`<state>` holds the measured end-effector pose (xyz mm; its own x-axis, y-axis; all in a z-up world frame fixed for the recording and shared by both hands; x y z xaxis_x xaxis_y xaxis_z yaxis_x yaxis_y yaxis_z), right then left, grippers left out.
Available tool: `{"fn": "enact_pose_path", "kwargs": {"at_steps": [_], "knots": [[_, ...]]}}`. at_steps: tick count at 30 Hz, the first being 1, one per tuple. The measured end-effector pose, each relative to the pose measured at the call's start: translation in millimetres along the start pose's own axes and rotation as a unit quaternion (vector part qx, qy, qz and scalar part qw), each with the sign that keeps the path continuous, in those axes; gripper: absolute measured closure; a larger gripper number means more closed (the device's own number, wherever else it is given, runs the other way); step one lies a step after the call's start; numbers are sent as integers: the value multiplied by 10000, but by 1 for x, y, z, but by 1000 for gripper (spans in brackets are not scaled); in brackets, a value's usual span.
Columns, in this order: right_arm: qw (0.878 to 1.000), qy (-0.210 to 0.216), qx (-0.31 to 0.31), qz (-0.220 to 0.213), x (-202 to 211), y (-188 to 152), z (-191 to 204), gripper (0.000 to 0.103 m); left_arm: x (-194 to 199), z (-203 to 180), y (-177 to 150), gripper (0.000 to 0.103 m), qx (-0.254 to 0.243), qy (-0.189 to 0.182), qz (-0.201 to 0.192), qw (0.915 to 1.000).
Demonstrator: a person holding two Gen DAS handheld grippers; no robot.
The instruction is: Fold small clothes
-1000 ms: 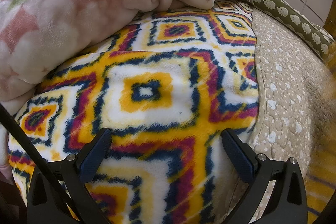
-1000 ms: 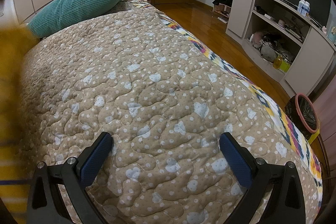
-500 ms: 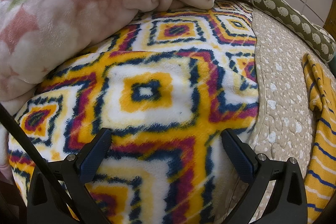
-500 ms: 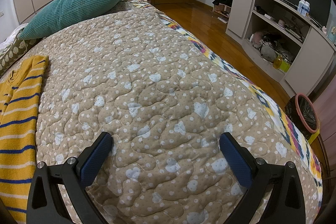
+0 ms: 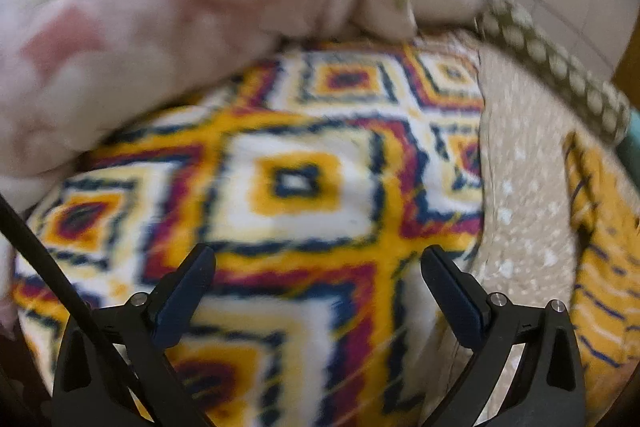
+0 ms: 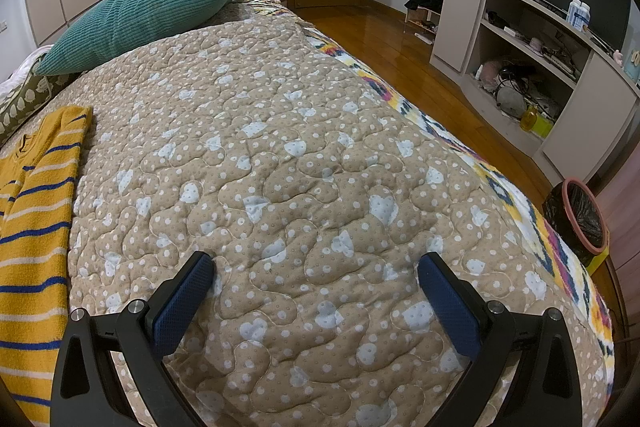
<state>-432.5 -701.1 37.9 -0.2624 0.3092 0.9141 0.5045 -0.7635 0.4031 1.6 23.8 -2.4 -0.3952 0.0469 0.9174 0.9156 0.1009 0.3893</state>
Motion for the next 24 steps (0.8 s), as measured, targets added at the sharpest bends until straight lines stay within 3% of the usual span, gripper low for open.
{"fn": "enact_pose_path", "kwargs": {"at_steps": [3,8,13,16,24], "knots": [[10000,-2,1,0,0,0,0,0,44,24,-3,0,54,316,-521,9981],[10000,-2,1,0,0,0,0,0,126,54,-18,0,166,269,-1407,9895],[10000,0,0,0,0,0,0,0,165,33,-42,0,-501,481,-1917,9790],[10000,0,0,0,0,0,0,0,168,7,-55,0,-861,240,-1971,9763],[10000,-1,0,0,0,0,0,0,140,-100,-122,0,-2127,-392,-1313,9675]]}}
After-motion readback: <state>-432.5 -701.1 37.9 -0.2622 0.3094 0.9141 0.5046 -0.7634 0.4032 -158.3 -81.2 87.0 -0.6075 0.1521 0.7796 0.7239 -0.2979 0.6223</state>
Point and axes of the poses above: each gripper's, at about its wrist camera, not at the fingertips, and x roughly against the way its jaws point, z to its left, y to its top, the point moved 3 cm from there along -x, roughly the way its jaws point, and after that the axes turned 13 degrees about z, right-handed, at the moved point
